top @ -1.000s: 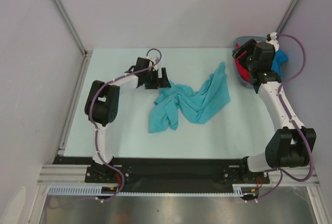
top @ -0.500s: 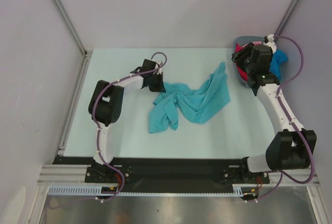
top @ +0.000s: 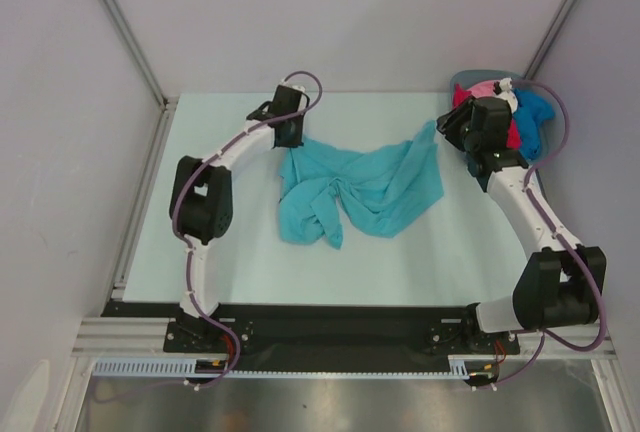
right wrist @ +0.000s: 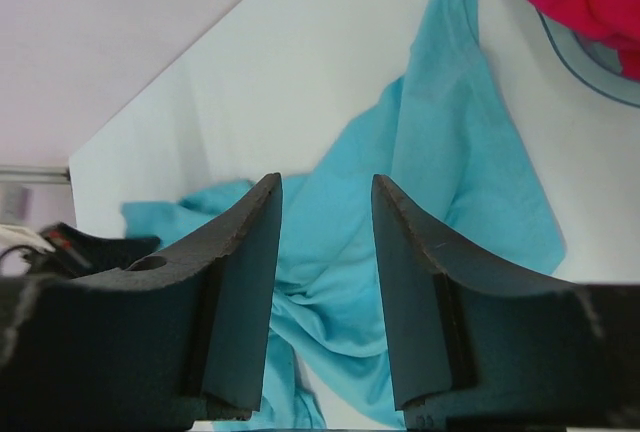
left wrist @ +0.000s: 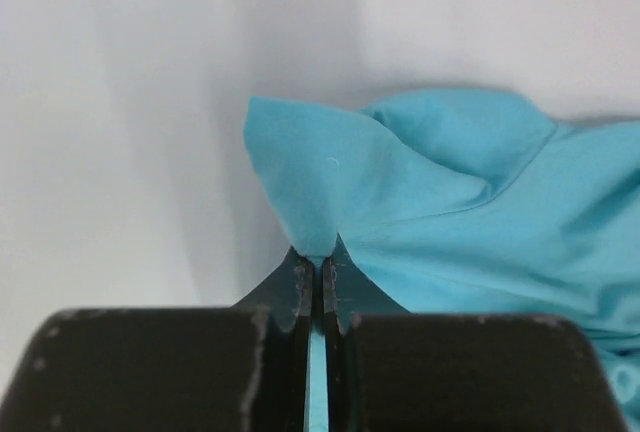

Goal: Fold and stack the t-shirts
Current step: Flatten the tshirt out

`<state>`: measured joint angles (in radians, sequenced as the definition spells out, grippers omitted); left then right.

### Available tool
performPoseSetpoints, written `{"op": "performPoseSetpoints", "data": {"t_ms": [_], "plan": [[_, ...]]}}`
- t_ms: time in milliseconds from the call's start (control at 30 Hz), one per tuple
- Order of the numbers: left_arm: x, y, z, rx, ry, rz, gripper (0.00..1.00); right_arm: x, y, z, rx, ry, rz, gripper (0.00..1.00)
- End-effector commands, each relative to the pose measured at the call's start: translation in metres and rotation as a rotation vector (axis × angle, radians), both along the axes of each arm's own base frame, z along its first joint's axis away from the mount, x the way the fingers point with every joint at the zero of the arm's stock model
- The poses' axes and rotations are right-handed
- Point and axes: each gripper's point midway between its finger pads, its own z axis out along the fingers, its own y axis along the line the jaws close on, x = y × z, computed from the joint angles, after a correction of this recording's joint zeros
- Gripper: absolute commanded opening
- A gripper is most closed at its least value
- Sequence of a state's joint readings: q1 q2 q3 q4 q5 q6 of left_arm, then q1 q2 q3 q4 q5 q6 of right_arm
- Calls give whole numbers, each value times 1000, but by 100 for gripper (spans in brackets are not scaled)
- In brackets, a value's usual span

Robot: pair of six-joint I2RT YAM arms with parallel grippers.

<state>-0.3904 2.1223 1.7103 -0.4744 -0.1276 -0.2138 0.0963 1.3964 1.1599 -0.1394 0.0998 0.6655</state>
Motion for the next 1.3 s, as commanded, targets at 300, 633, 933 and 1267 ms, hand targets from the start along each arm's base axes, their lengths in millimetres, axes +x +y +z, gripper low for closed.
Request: {"op": "performPoseSetpoints", "data": {"t_ms": [300, 633, 933, 1267], "plan": [[63, 79, 150, 94, -310, 194, 0, -22, 7, -49, -7, 54, 12, 54], [109, 128, 127, 59, -286, 309, 6, -27, 4, -57, -19, 56, 18, 54], [84, 62, 86, 14, -173, 223, 100, -37, 17, -93, 29, 95, 62, 56], [-43, -37, 67, -53, -106, 119, 100, -76, 18, -131, 69, 179, 29, 59]]}}
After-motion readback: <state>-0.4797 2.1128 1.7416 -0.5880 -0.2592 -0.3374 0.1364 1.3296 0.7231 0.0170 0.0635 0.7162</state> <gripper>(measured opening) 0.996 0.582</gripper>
